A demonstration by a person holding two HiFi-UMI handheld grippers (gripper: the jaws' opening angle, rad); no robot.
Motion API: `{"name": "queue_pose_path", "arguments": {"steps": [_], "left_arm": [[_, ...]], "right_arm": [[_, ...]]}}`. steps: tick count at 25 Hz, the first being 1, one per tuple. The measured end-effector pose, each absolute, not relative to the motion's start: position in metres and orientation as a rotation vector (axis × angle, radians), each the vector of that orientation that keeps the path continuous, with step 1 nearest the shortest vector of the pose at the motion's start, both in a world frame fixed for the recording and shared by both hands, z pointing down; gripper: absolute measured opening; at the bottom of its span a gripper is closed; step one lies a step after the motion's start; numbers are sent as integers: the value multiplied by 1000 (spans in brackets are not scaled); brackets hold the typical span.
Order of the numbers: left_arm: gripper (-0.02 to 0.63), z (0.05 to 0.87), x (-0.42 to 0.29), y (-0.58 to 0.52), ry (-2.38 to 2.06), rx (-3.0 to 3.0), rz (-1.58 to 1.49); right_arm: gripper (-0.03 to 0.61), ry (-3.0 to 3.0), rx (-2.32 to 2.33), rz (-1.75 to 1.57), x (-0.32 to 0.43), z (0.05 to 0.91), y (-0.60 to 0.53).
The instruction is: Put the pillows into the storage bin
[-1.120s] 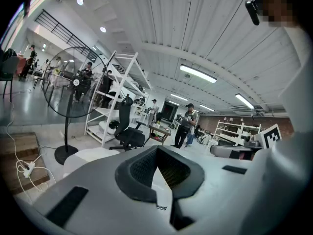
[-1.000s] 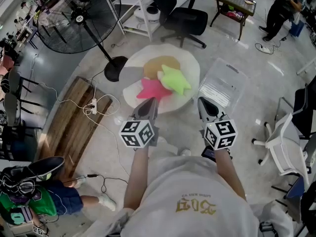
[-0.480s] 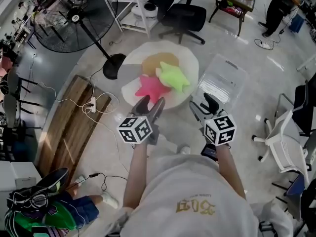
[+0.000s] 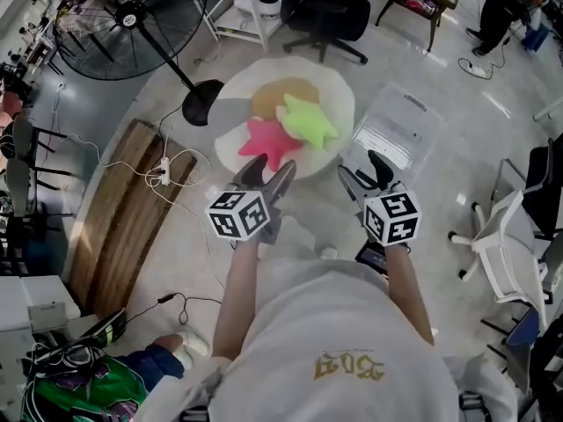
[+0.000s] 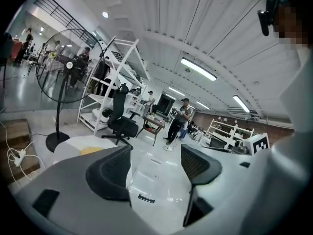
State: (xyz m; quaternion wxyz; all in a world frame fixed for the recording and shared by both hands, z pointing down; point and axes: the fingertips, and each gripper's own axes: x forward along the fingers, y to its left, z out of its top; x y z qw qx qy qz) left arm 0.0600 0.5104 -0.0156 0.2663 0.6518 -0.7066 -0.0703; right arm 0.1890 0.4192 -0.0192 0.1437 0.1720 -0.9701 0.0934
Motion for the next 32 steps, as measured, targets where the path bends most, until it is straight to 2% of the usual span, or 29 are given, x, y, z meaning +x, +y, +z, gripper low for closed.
{"name": "queue_pose_path", "arguments": {"steps": [15, 32], "left_arm": [[322, 15, 12, 411, -1847, 1744, -161], [331, 125, -169, 230, -1664, 1646, 16]], "right_arm": [[308, -2706, 549, 339, 161, 20, 325], [313, -2454, 506, 339, 0, 108, 141]]}}
